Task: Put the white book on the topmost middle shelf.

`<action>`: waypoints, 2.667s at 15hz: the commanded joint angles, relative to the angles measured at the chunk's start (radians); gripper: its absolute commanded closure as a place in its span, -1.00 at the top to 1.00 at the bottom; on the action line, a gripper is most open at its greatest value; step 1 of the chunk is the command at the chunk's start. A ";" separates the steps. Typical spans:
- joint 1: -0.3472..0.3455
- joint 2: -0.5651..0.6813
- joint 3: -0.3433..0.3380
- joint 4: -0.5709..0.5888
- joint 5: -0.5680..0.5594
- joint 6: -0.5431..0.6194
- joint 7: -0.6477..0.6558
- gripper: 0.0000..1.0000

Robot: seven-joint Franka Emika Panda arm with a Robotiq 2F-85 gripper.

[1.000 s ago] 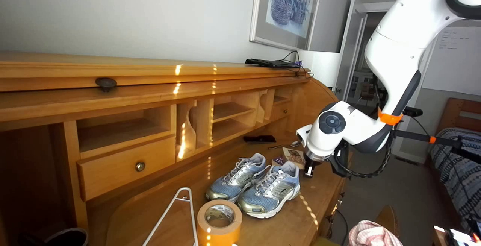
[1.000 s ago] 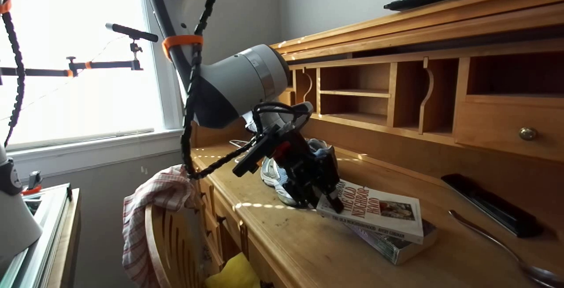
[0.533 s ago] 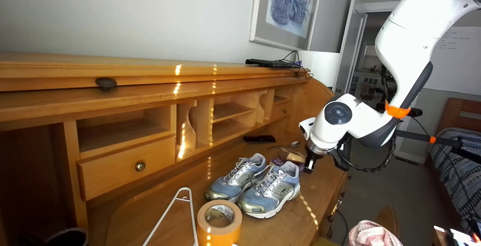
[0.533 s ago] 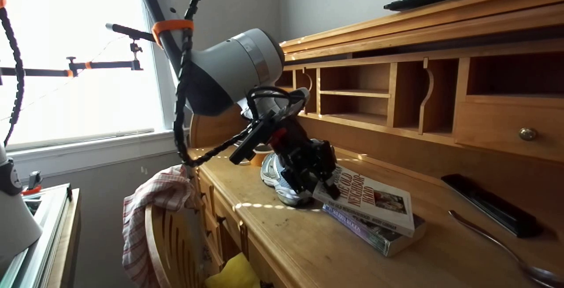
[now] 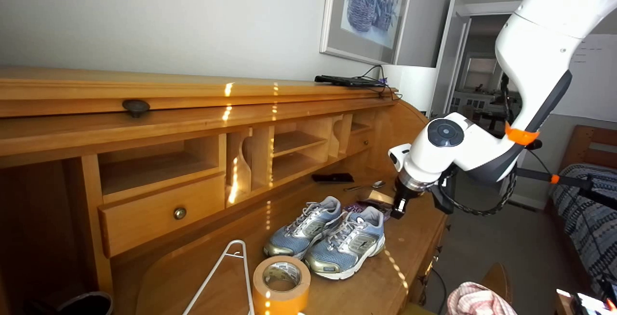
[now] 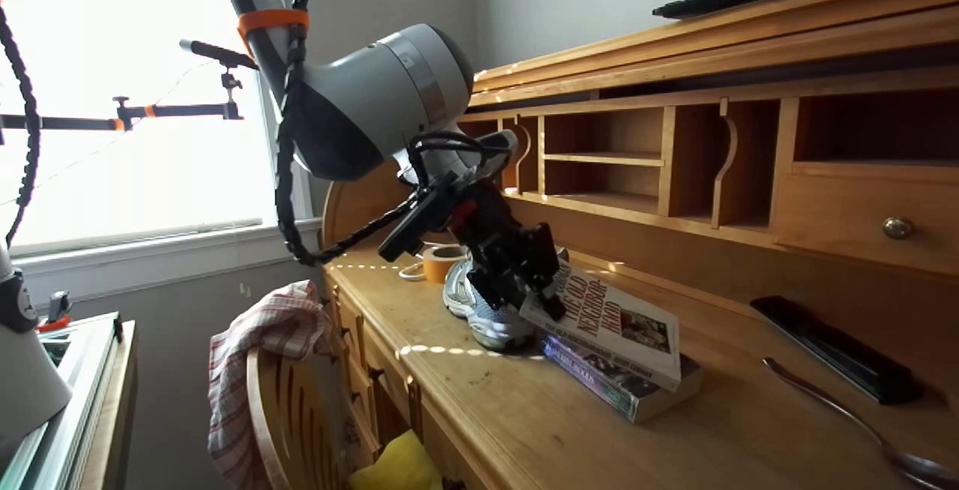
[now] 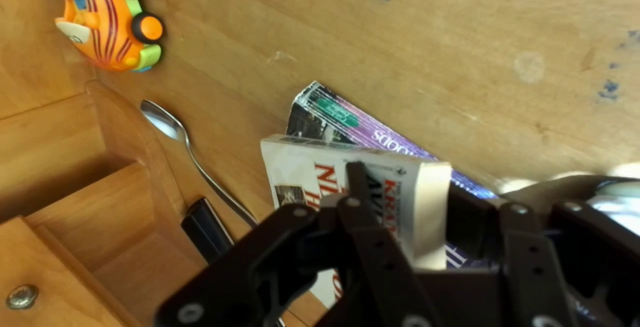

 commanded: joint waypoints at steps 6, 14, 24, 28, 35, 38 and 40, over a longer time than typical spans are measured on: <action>-0.001 -0.163 -0.010 -0.091 -0.072 0.014 0.011 -0.85; -0.018 -0.238 -0.033 -0.110 -0.056 0.054 -0.008 -0.85; -0.049 -0.167 -0.065 -0.052 -0.002 0.149 -0.084 -0.85; -0.059 -0.127 -0.068 -0.005 0.011 0.200 -0.109 -0.85; -0.071 -0.066 -0.071 0.061 0.058 0.281 -0.173 -0.85; -0.086 -0.050 -0.079 0.066 0.106 0.344 -0.217 -0.85; -0.098 -0.046 -0.085 0.062 0.131 0.388 -0.245 -0.85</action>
